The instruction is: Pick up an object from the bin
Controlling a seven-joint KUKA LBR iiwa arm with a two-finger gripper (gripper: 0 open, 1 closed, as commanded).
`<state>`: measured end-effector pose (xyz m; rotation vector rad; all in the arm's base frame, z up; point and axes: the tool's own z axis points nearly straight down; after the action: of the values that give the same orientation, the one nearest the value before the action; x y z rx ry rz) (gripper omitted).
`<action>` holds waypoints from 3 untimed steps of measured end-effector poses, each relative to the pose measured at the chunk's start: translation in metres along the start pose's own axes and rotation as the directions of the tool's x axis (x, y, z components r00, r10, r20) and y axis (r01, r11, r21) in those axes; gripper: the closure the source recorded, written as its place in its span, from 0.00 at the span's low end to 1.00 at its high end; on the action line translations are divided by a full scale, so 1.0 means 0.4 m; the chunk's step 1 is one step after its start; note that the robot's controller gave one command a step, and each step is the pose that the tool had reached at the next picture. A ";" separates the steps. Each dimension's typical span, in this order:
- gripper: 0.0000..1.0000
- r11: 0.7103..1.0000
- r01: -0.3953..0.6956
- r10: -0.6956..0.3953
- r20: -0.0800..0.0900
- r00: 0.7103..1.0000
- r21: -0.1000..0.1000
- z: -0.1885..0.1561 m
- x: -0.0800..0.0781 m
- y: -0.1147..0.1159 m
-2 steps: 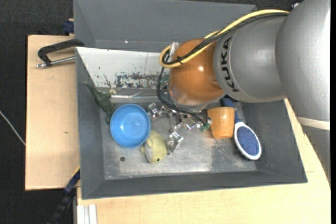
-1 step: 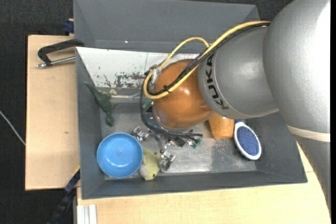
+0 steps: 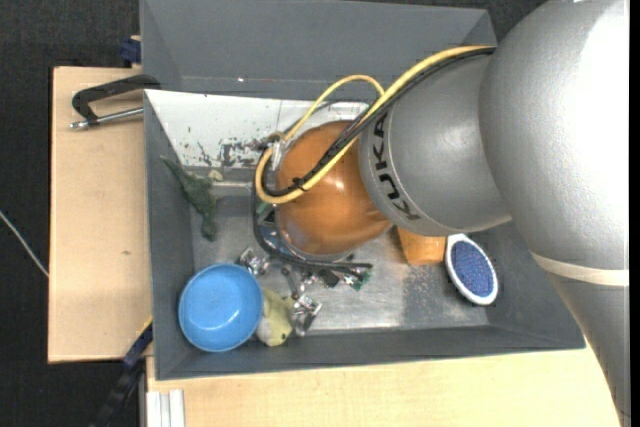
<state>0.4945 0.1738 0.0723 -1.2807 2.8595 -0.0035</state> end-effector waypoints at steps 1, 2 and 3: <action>0.00 0.997 0.081 -0.081 0.003 0.997 0.001 0.001 -0.039 0.036; 0.00 0.970 0.243 -0.243 0.000 0.970 -0.002 -0.032 -0.079 0.076; 0.00 0.910 0.415 -0.415 0.001 0.910 0.000 -0.012 -0.098 0.070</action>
Offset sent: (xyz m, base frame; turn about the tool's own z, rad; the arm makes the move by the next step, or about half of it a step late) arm -0.0038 0.0216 -0.0023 -0.0862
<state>0.4994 0.2217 0.0774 -1.8582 2.5223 -0.0046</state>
